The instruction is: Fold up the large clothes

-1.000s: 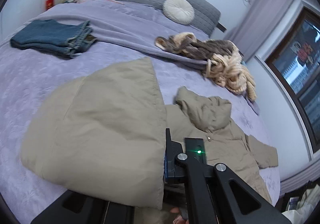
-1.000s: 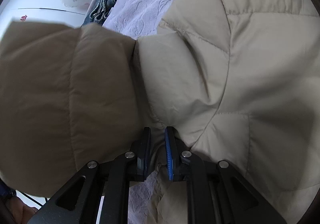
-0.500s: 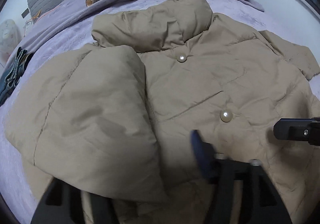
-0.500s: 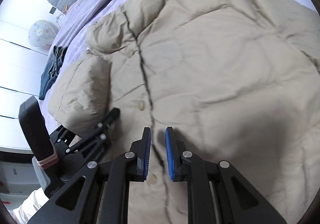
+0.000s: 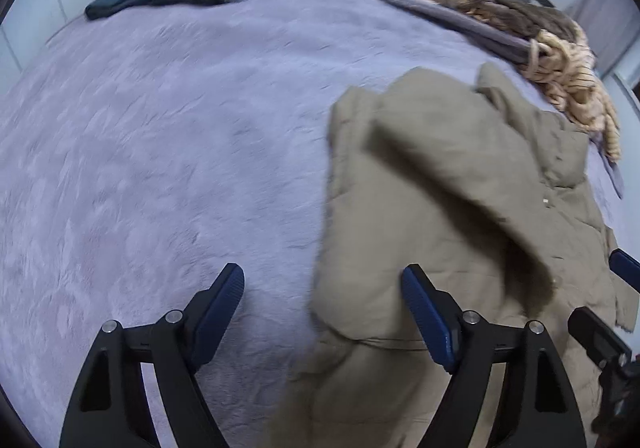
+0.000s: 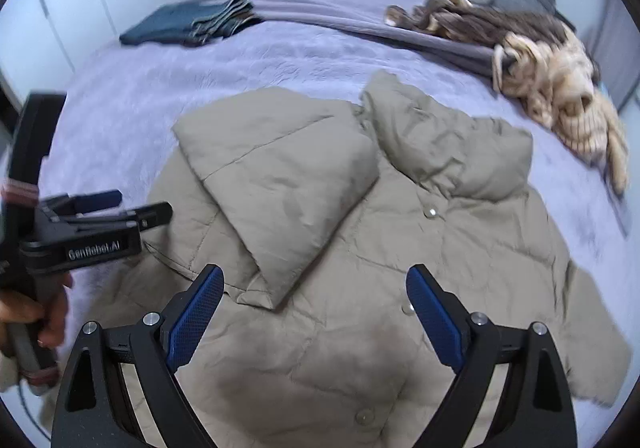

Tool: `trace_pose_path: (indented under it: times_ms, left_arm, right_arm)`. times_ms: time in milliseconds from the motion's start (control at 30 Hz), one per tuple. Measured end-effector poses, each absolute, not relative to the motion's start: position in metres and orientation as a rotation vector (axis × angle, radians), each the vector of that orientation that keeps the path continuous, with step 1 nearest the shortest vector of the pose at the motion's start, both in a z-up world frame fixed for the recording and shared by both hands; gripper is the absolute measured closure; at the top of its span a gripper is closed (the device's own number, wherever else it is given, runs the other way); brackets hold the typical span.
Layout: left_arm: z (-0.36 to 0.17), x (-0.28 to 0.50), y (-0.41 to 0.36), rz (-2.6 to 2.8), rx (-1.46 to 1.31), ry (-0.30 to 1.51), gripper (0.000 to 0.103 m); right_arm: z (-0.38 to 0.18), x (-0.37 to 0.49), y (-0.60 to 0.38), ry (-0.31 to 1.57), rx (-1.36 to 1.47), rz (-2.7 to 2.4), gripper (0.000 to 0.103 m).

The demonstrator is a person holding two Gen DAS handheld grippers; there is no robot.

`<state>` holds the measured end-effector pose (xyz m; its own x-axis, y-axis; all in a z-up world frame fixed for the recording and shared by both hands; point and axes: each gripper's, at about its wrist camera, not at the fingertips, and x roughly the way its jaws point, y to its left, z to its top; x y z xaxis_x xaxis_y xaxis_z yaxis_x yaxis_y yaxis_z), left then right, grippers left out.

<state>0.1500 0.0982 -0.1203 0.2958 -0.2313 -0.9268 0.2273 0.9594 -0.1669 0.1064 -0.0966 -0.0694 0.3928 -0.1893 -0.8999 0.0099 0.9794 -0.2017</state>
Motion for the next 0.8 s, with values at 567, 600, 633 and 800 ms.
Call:
trace_pose_path:
  times_ms: [567, 600, 633, 800]
  left_arm:
    - [-0.152, 0.150, 0.059, -0.304, 0.188, 1.203, 0.020]
    - [-0.152, 0.150, 0.057, -0.304, 0.198, 1.204, 0.020]
    - [-0.150, 0.152, 0.055, -0.302, 0.200, 1.210, 0.021]
    - [-0.105, 0.171, 0.066, -0.306, 0.118, 1.134, 0.040]
  right_arm:
    - [-0.116, 0.042, -0.313, 1.016, 0.969, -0.372, 0.095]
    - [-0.128, 0.026, -0.321, 1.011, 1.057, -0.403, 0.095]
    - [-0.136, 0.014, -0.325, 1.015, 1.116, -0.421, 0.095]
    - [-0.110, -0.023, -0.319, 1.083, 1.074, -0.389, 0.084]
